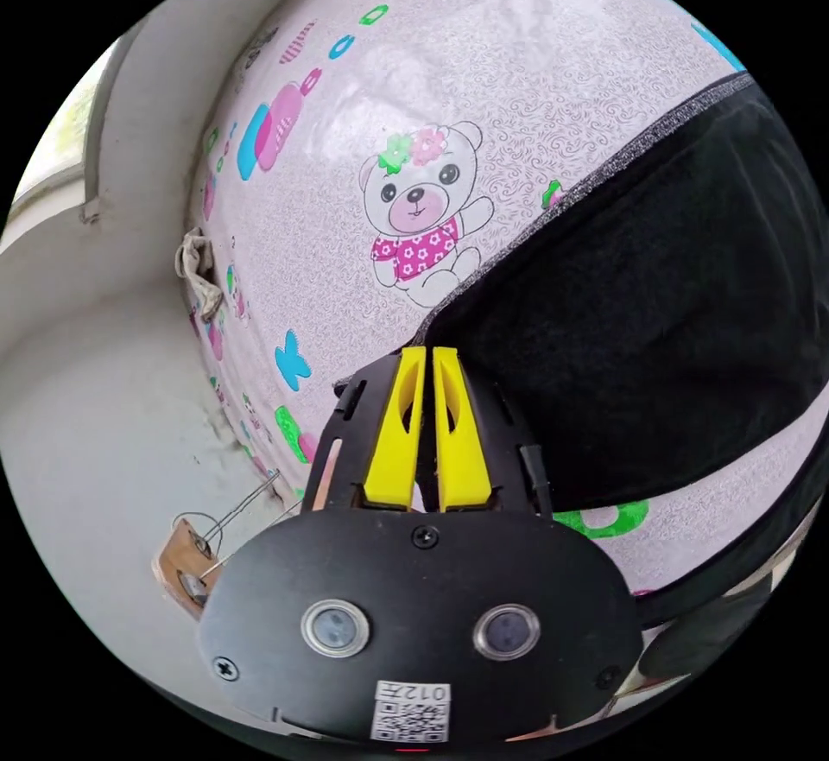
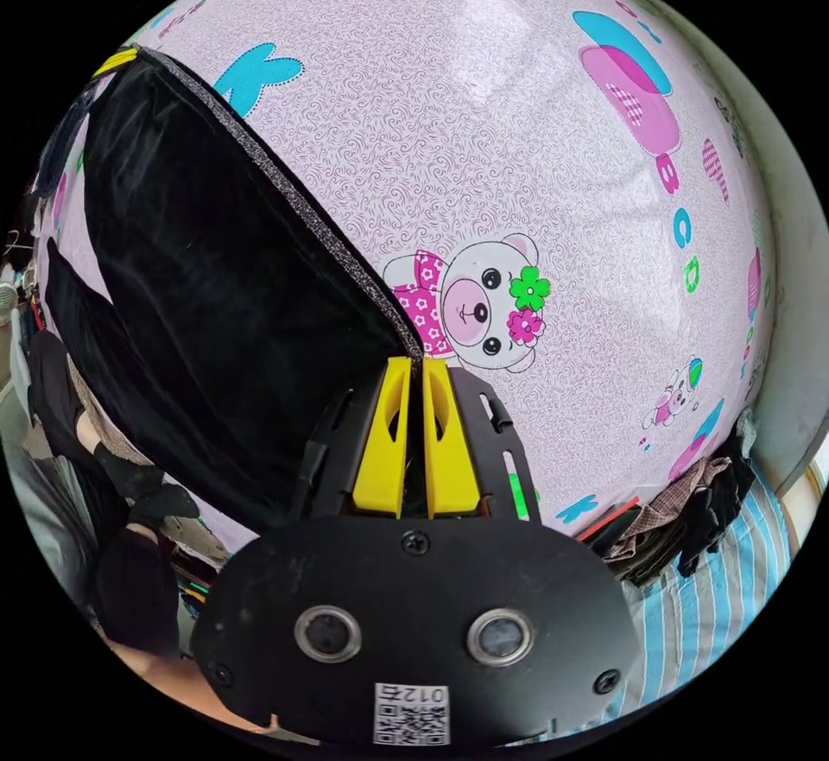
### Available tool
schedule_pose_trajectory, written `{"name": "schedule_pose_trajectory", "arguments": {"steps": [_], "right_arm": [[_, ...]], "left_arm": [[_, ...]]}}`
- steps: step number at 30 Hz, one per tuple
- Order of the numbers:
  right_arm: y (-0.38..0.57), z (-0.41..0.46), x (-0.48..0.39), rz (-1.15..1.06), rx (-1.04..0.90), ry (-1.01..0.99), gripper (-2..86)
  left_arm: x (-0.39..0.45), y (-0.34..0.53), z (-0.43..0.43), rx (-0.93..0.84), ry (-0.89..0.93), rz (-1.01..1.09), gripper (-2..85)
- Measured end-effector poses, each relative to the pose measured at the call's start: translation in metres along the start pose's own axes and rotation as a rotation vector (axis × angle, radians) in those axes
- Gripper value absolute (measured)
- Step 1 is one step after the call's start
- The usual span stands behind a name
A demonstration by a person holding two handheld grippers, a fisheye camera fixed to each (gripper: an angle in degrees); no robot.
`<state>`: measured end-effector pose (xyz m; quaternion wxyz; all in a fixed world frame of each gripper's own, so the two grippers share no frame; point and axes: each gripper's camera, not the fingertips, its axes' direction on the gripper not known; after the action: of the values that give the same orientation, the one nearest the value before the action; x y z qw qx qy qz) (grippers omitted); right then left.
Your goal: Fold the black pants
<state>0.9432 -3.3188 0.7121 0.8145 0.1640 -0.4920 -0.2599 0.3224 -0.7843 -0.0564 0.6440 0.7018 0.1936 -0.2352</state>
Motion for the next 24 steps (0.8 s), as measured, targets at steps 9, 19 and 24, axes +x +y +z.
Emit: {"name": "schedule_pose_trajectory", "arguments": {"steps": [9,19,24], "right_arm": [[0.012,-0.214,-0.047,0.087,0.201,0.21,-0.6],[0.186,-0.464,-0.098,0.139,0.489,0.102,-0.7],[0.216,-0.438,-0.129,0.203,0.412,-0.042,0.0]], "left_arm": [[-0.015,0.13,-0.067,0.146,-0.086,-0.156,-0.1],[0.077,0.356,-0.108,0.277,-0.224,-0.071,-0.1],[0.166,0.444,-0.039,0.249,-0.092,0.0,0.0]]}}
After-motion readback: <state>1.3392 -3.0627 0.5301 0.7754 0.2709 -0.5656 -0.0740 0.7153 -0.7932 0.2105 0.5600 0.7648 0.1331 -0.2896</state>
